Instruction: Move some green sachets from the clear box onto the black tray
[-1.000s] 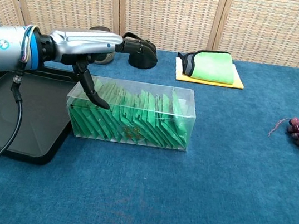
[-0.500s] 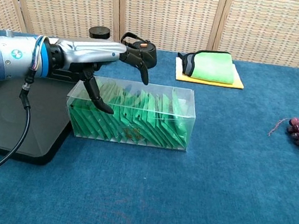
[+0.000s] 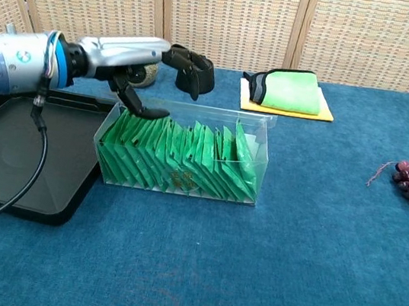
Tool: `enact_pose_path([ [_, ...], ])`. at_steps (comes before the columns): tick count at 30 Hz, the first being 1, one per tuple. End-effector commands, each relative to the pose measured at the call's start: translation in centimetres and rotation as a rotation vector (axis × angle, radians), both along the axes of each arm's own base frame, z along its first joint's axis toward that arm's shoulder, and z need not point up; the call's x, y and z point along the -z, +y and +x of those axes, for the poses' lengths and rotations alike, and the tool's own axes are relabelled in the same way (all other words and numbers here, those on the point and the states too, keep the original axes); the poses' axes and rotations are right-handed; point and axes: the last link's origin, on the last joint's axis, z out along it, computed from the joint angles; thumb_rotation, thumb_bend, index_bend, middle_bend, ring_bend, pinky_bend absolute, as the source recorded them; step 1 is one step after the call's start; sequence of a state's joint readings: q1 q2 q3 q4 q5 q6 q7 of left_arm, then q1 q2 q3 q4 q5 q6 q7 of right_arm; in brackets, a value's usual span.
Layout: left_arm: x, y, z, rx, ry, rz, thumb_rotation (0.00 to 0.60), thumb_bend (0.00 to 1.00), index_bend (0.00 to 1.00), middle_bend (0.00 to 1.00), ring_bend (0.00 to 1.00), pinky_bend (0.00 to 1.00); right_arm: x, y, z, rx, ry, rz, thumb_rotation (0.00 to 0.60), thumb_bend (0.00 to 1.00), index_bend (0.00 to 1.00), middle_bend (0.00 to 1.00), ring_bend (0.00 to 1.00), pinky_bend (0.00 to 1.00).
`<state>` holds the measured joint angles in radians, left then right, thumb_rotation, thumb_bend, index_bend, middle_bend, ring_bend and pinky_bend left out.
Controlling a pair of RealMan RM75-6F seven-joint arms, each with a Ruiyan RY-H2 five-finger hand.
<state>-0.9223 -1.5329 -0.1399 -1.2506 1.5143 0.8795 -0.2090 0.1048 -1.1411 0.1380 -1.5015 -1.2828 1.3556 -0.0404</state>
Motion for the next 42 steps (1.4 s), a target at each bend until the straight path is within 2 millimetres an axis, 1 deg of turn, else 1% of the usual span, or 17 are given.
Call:
enact_pose_path([
  [1, -0.9, 0.7, 0.3, -0.017, -0.028, 0.019, 0.6, 0.41, 0.34, 0.09, 0.09, 0.09, 0.0, 0.0, 0.0, -0.001, 0.002, 0.0, 0.6, 0.0, 0.0, 0.0, 0.0, 0.0],
  [5, -2.7, 2.2, 0.7, -0.048, -0.054, 0.058, 0.6, 0.41, 0.34, 0.09, 0.09, 0.09, 0.0, 0.0, 0.1, -0.012, 0.007, -0.004, 0.6, 0.0, 0.0, 0.0, 0.0, 0.0],
  [10, -4.7, 4.3, 0.5, -0.102, -0.054, 0.101, 0.6, 0.41, 0.34, 0.09, 0.09, 0.09, 0.1, 0.0, 0.3, -0.025, 0.012, -0.005, 0.6, 0.0, 0.0, 0.0, 0.0, 0.0],
  [13, -5.7, 5.5, 0.0, -0.137, -0.042, 0.125, 0.6, 0.41, 0.34, 0.09, 0.09, 0.09, 0.2, -0.1, 0.3, -0.031, 0.013, -0.004, 0.6, 0.0, 0.0, 0.0, 0.0, 0.0],
  [16, -6.2, 6.4, -0.4, -0.166, -0.032, 0.14, 0.6, 0.41, 0.34, 0.09, 0.09, 0.09, 0.3, -0.1, 0.5, -0.044, -0.002, -0.004, 0.6, 0.0, 0.0, 0.0, 0.0, 0.0],
  [17, -6.4, 6.8, -0.7, -0.181, -0.027, 0.146, 0.6, 0.41, 0.34, 0.09, 0.09, 0.09, 0.3, -0.2, 0.6, -0.054, -0.01, -0.005, 0.6, 0.0, 0.0, 0.0, 0.0, 0.0],
  [18, -6.6, 7.5, -1.7, -0.22, -0.008, 0.154, 0.6, 0.41, 0.34, 0.09, 0.09, 0.09, 0.3, -0.4, 1.0, -0.095, -0.019, -0.016, 0.6, 0.0, 0.0, 0.0, 0.0, 0.0],
  [26, -5.2, 9.2, -4.0, -0.317, 0.037, 0.137, 0.6, 0.41, 0.34, 0.09, 0.09, 0.09, 0.6, -0.4, 1.4, -0.241, -0.023, -0.038, 0.6, 0.0, 0.0, 0.0, 0.0, 0.0],
  [28, -5.0, 9.4, -4.3, -0.329, 0.036, 0.137, 0.6, 0.41, 0.34, 0.06, 0.06, 0.09, 0.7, -0.4, 1.4, -0.257, -0.017, -0.037, 0.6, 0.0, 0.0, 0.0, 0.0, 0.0],
  [30, -5.1, 9.3, -4.4, -0.322, 0.011, 0.143, 0.6, 0.41, 0.34, 0.02, 0.02, 0.07, 0.8, -0.4, 1.3, -0.258, -0.012, -0.035, 0.6, 0.0, 0.0, 0.0, 0.0, 0.0],
  [32, -5.2, 9.1, -4.2, -0.294, -0.007, 0.149, 0.6, 0.41, 0.33, 0.01, 0.0, 0.05, 0.8, -0.4, 1.3, -0.257, -0.007, -0.034, 0.6, 0.0, 0.0, 0.0, 0.0, 0.0],
  [35, -5.4, 8.2, -3.0, -0.218, -0.045, 0.126, 0.6, 0.41, 0.33, 0.01, 0.0, 0.04, 0.8, -0.5, 1.3, -0.253, -0.003, -0.033, 0.6, 0.0, 0.0, 0.0, 0.0, 0.0],
  [39, -5.7, 6.3, -0.8, -0.069, -0.056, 0.077, 0.6, 0.41, 0.33, 0.0, 0.0, 0.03, 0.8, -0.5, 1.3, -0.246, -0.001, -0.035, 0.6, 0.0, 0.0, 0.0, 0.0, 0.0],
  [42, -5.4, 4.4, 0.5, 0.058, 0.021, 0.028, 0.6, 0.39, 0.33, 0.0, 0.0, 0.03, 0.7, -0.5, 1.3, -0.239, 0.0, -0.036, 0.6, 0.0, 0.0, 0.0, 0.0, 0.0],
])
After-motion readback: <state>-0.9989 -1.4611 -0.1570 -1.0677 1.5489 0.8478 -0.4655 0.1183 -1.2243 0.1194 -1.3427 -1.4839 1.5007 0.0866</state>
